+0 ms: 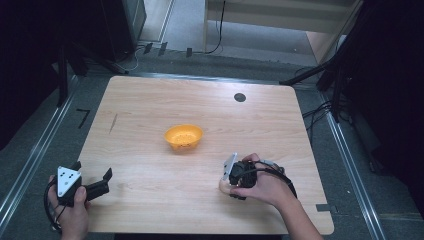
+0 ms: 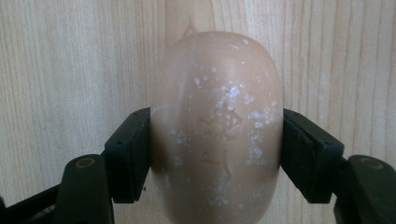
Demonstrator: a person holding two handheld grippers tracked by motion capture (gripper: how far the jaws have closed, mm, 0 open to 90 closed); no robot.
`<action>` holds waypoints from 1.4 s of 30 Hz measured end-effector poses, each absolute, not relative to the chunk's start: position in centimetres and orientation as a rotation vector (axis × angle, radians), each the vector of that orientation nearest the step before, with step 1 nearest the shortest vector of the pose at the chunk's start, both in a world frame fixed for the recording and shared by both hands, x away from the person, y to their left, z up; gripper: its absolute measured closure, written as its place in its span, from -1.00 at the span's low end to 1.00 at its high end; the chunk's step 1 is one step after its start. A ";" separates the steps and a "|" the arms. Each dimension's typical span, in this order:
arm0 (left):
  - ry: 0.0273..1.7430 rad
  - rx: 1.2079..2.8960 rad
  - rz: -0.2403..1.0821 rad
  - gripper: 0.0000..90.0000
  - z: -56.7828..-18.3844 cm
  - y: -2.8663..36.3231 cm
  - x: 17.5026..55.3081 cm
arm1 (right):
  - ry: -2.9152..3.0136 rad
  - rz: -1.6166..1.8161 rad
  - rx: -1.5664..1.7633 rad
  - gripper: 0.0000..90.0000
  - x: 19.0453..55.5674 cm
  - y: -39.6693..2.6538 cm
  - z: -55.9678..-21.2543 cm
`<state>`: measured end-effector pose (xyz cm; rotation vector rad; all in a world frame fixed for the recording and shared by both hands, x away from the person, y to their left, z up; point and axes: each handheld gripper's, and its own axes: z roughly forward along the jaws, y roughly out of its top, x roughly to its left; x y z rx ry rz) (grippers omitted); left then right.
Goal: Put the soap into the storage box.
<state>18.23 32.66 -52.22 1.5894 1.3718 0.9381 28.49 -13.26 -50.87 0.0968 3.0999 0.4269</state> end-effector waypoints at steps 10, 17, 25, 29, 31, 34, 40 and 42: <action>1.372 1.591 0.936 -1.00 -52.2 32.7 18.2 | 3.098 0.424 0.124 -0.26 28.6 -13.2 -50.8; 1.372 1.590 0.934 -1.00 -52.2 32.7 18.3 | 3.096 0.414 0.101 -0.25 28.7 -13.1 -50.6; 1.372 1.590 0.935 -1.00 -52.2 32.7 18.3 | 3.083 0.462 0.071 -0.25 29.1 -13.0 -49.4; 1.372 1.590 0.934 -1.00 -52.2 32.7 18.3 | 3.079 0.471 0.070 -0.25 29.3 -12.8 -48.5; 1.371 1.590 0.934 -1.00 -52.2 32.7 18.3 | 3.076 0.476 0.062 -0.26 29.4 -12.7 -48.4; 1.371 1.591 0.933 -1.00 -52.2 32.7 18.3 | 3.075 0.475 0.060 -0.25 29.6 -12.5 -48.0; 1.370 1.589 0.934 -1.00 -52.2 32.7 18.2 | 3.072 0.491 0.058 -0.25 30.4 -12.4 -47.4; 1.372 1.589 0.932 -1.00 -52.2 32.7 18.2 | 3.071 0.492 0.048 -0.25 30.6 -12.2 -47.2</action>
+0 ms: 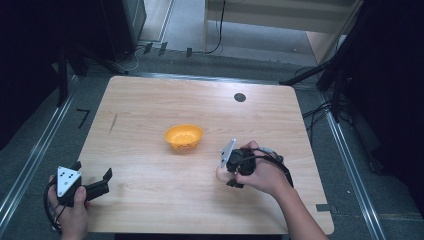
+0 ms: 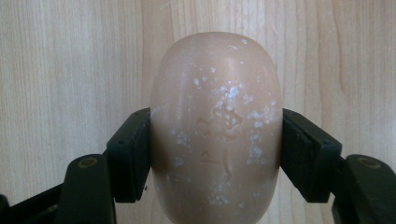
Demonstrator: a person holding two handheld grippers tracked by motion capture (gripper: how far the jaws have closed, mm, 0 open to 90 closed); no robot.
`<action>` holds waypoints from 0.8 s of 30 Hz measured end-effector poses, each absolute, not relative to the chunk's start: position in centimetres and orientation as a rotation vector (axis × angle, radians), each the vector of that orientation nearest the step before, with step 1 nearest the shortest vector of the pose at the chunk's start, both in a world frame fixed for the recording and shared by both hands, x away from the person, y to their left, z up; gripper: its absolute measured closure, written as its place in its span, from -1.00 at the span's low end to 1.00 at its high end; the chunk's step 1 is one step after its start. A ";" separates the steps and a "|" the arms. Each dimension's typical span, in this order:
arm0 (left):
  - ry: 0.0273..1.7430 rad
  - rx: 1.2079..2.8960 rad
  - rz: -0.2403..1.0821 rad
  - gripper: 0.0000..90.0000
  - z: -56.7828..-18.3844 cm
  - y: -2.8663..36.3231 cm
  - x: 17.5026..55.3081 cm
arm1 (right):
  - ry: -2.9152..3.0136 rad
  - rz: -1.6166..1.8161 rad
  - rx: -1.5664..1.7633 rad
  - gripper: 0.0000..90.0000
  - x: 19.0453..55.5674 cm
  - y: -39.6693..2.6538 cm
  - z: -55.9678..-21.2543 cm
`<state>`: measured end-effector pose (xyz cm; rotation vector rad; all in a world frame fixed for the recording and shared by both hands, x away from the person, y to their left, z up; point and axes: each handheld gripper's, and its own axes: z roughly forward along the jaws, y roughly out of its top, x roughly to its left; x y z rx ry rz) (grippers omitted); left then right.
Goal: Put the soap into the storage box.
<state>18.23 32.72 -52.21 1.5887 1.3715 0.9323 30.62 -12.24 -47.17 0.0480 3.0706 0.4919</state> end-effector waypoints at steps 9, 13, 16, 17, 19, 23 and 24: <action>1.370 1.590 0.935 -1.00 -52.2 32.7 18.2 | 3.064 0.500 0.028 -0.26 31.7 -11.4 -46.1; 1.370 1.589 0.933 -1.00 -52.2 32.7 18.2 | 3.064 0.515 0.012 -0.25 32.2 -10.9 -45.6; 1.369 1.587 0.932 -1.00 -52.2 32.7 18.2 | 3.065 0.498 -0.006 -0.26 32.6 -10.4 -45.3; 1.369 1.587 0.932 -1.00 -52.2 32.7 18.2 | 3.065 0.498 -0.006 -0.26 32.6 -10.4 -45.3; 1.372 1.588 0.931 -1.00 -52.2 32.7 18.2 | 3.071 0.485 -0.014 -0.26 32.9 -10.0 -45.2; 1.372 1.589 0.931 -1.00 -52.2 32.7 18.2 | 3.072 0.468 -0.039 -0.25 33.4 -9.5 -44.9; 1.372 1.589 0.931 -1.00 -52.2 32.7 18.2 | 3.072 0.468 -0.039 -0.25 33.4 -9.5 -44.9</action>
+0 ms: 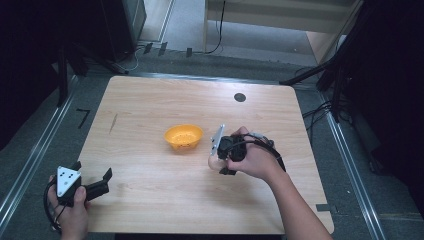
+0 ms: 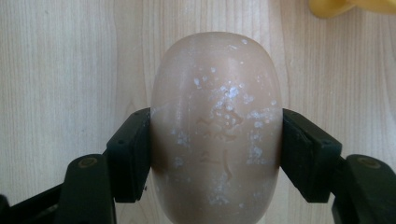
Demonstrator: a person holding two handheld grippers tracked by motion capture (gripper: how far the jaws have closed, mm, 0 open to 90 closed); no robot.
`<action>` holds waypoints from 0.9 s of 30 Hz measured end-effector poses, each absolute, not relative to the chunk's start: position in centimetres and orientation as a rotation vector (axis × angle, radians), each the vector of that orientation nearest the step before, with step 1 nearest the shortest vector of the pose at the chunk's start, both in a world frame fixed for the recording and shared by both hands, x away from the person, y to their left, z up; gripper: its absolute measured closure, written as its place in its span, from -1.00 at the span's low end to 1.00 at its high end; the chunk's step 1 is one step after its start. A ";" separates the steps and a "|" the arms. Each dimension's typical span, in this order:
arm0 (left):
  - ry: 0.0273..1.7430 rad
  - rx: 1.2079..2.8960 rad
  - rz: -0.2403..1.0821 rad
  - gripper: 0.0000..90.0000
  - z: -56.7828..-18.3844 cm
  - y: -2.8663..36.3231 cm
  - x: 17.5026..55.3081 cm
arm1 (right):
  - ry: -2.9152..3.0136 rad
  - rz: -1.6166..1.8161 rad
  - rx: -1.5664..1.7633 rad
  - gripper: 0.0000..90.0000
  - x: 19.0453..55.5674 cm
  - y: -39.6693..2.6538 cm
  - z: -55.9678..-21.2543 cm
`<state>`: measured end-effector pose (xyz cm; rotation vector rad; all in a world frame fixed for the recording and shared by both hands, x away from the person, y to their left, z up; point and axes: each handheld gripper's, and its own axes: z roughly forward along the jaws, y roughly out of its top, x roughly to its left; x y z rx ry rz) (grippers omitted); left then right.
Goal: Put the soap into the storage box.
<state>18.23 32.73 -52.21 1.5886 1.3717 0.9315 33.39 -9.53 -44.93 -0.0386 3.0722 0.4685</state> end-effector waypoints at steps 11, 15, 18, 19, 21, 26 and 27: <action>1.368 1.594 0.938 -1.00 -52.2 32.7 18.2 | 3.069 0.503 -0.047 -0.26 34.4 -8.6 -44.3; 1.368 1.598 0.937 -1.00 -52.2 32.6 18.2 | 3.068 0.509 -0.042 -0.25 34.8 -8.6 -44.1; 1.370 1.598 0.937 -1.00 -52.2 32.6 18.2 | 3.068 0.496 -0.033 -0.26 35.1 -8.4 -43.9; 1.370 1.598 0.937 -1.00 -52.2 32.6 18.2 | 3.064 0.499 -0.036 -0.26 35.2 -8.3 -43.8; 1.369 1.599 0.936 -1.00 -52.2 32.6 18.2 | 3.062 0.497 -0.035 -0.26 35.3 -8.2 -43.5; 1.367 1.600 0.936 -1.00 -52.2 32.6 18.2 | 3.051 0.504 -0.054 -0.26 35.9 -7.6 -43.1; 1.368 1.599 0.935 -1.00 -52.2 32.6 18.2 | 3.054 0.505 -0.050 -0.26 36.0 -7.5 -43.0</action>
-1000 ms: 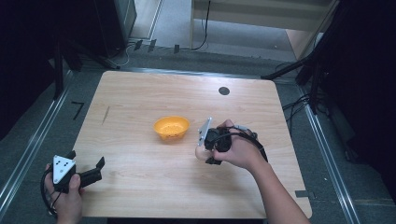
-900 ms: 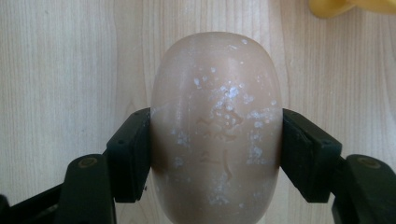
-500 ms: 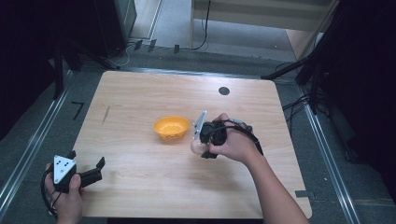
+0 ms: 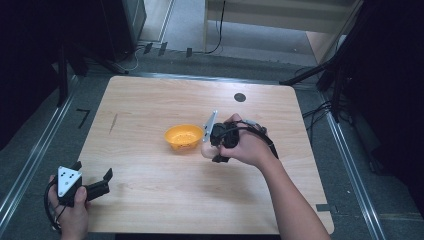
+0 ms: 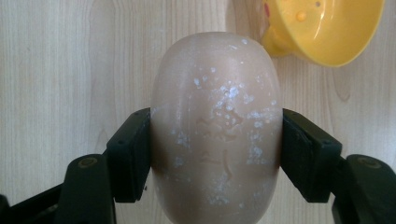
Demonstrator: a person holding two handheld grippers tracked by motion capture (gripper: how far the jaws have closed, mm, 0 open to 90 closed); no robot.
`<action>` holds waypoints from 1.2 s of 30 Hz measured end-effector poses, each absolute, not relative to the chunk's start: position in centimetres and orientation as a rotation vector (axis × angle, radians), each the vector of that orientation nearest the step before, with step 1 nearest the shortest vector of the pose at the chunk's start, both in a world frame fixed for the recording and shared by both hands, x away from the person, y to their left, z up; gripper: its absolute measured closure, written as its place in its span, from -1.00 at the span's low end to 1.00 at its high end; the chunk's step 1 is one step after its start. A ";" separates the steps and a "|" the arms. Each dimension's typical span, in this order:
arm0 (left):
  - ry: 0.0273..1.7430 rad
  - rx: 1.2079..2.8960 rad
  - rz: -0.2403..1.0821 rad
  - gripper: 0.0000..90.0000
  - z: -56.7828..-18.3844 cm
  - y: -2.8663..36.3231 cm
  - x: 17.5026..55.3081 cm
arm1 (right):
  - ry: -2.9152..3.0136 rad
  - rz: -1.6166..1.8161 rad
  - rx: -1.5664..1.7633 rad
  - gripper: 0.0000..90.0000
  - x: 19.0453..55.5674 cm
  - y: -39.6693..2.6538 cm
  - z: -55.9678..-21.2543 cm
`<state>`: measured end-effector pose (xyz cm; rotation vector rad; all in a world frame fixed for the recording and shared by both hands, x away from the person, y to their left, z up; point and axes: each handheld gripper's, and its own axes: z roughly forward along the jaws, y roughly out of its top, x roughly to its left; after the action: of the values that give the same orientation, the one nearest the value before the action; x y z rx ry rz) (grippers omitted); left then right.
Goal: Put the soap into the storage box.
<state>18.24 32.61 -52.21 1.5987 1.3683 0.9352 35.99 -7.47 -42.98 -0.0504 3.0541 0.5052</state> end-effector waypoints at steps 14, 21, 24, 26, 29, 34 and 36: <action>1.365 1.600 0.931 -1.00 -52.2 32.6 18.3 | 3.048 0.524 -0.070 -0.26 37.7 -5.9 -42.5; 1.365 1.599 0.930 -1.00 -52.2 32.6 18.3 | 3.047 0.511 -0.065 -0.26 38.4 -5.2 -42.5; 1.366 1.597 0.928 -1.00 -52.2 32.6 18.3 | 3.043 0.497 -0.083 -0.26 38.5 -4.6 -42.2; 1.366 1.596 0.924 -1.00 -52.2 32.6 18.3 | 3.051 0.484 -0.086 -0.26 38.7 -4.1 -42.1; 1.366 1.597 0.920 -1.00 -52.2 32.7 18.3 | 3.054 0.467 -0.095 -0.26 39.1 -3.5 -42.0; 1.366 1.595 0.919 -1.00 -52.2 32.7 18.3 | 3.062 0.477 -0.098 -0.26 39.6 -2.6 -41.7; 1.366 1.594 0.919 -1.00 -52.2 32.8 18.3 | 3.064 0.480 -0.098 -0.26 39.8 -2.3 -41.7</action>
<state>18.28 32.76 -52.20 1.5935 1.3660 0.9192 39.78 -2.30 -41.69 -0.0978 3.0637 0.4799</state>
